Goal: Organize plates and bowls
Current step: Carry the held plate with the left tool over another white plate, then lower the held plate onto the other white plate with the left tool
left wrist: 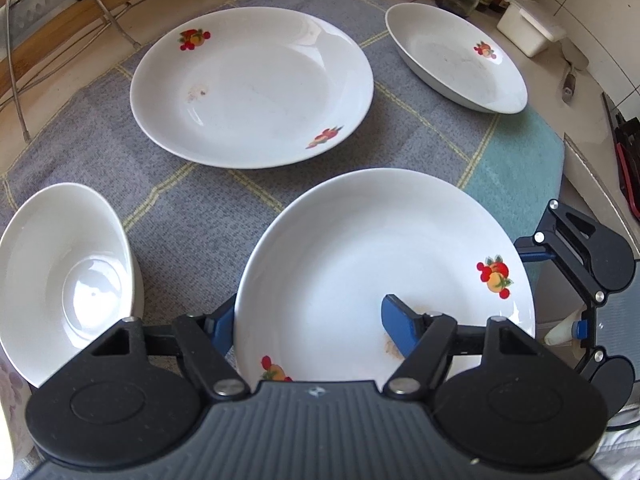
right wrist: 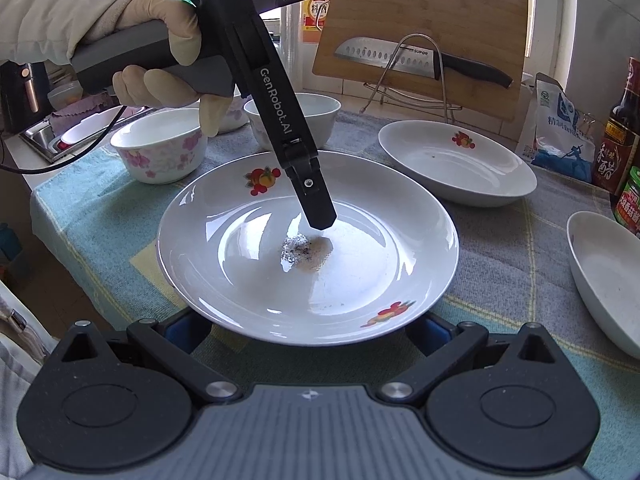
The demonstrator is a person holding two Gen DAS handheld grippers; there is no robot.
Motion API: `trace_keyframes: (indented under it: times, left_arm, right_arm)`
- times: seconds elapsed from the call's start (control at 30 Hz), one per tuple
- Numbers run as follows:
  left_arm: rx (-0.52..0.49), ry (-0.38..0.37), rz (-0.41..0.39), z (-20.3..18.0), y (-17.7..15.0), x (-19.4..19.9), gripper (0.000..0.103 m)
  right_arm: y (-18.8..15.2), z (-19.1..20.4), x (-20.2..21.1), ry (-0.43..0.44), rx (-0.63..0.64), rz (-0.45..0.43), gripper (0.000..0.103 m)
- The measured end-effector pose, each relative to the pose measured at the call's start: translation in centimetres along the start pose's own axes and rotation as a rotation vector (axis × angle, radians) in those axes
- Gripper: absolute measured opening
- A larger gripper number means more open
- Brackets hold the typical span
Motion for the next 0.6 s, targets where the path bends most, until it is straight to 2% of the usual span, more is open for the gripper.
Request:
trace_keyframes:
  times: [0.3, 0.6]
  left_arm:
    - [0.011, -0.004, -0.018, -0.5, 1.3, 1.2, 0.072]
    - [0.007, -0.004, -0.041, -1.8, 4.3, 1.6, 0.072]
  right_arm:
    - [0.6, -1.2, 1.1, 0.017, -0.002, 0.010, 0.103]
    - [0.9, -3.6, 3.1, 0.002, 0.022, 0.008, 0.103]
Point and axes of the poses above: each gripper's, at about its wrist camera, not at the fingertips, and x roughly against the way its jaws point, z to its left, y to its top, the point moved 6 cm from there along -x, roughly the way its jaws point, and after that the axes turned 14 degrees about y, right-handed, at the moved point
